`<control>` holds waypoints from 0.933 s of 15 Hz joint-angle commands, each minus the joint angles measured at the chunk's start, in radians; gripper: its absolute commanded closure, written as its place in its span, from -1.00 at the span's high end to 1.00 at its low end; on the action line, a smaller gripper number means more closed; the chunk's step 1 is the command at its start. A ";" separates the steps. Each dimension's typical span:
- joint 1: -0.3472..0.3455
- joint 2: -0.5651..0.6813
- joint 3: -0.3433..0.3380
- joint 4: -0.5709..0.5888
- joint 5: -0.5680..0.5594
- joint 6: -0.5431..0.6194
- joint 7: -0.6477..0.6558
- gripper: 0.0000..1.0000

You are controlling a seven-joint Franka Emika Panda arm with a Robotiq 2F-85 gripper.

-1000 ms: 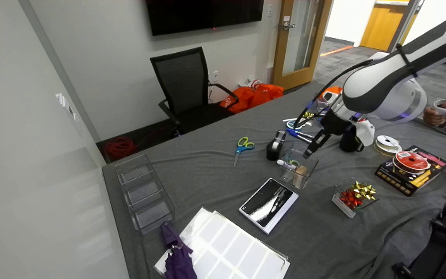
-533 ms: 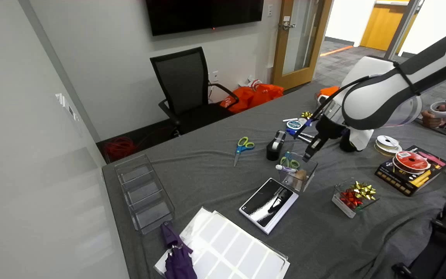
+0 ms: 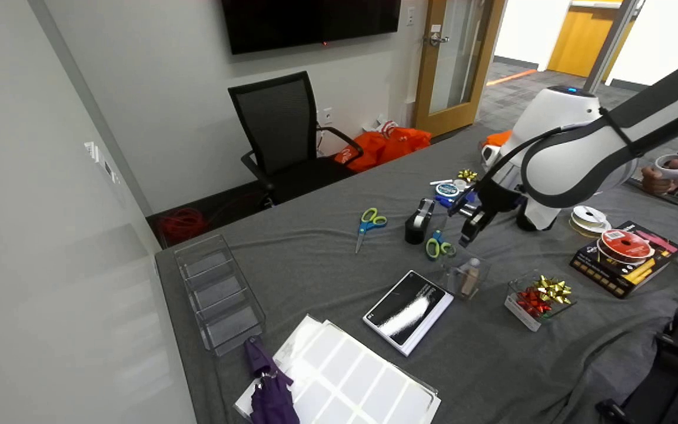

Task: Move the container to the left

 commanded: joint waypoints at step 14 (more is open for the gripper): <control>-0.070 -0.138 -0.017 -0.077 0.010 -0.034 -0.192 1.00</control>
